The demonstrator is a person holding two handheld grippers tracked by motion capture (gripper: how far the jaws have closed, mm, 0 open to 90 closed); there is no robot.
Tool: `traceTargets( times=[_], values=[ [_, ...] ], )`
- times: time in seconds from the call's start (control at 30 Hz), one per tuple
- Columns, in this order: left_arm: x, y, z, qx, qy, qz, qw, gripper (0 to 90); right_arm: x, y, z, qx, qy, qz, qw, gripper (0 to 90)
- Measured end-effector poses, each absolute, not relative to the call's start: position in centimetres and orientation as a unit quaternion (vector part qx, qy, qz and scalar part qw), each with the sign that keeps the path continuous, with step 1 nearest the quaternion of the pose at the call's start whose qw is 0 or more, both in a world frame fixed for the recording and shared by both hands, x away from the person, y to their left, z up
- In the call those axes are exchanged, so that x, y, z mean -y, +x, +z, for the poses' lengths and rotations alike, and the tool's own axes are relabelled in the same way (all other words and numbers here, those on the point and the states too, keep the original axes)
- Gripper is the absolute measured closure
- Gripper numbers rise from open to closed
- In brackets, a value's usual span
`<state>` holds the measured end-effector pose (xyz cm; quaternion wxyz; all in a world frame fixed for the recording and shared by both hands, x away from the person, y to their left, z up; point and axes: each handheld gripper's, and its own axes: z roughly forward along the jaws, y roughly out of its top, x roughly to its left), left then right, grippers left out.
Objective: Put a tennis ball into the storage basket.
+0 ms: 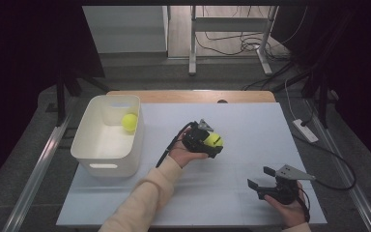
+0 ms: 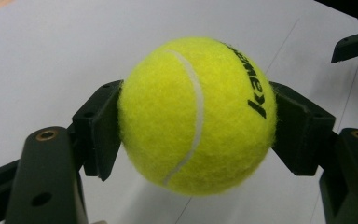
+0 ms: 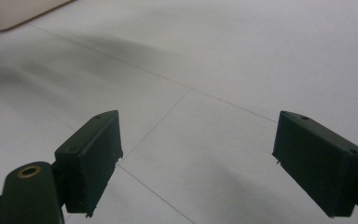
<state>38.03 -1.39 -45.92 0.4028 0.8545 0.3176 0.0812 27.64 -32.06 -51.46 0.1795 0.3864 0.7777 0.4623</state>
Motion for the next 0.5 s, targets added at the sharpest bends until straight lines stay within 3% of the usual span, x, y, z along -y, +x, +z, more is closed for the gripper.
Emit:
traceTargets(
  times=[0.5],
  values=[
    [-0.1, 37.6, -45.1, -0.325, 0.847, 0.092, 0.411, 27.3, 32.0, 27.6, -51.5, -0.778, 0.386, 0.462, 0.179, 15.0]
  ],
)
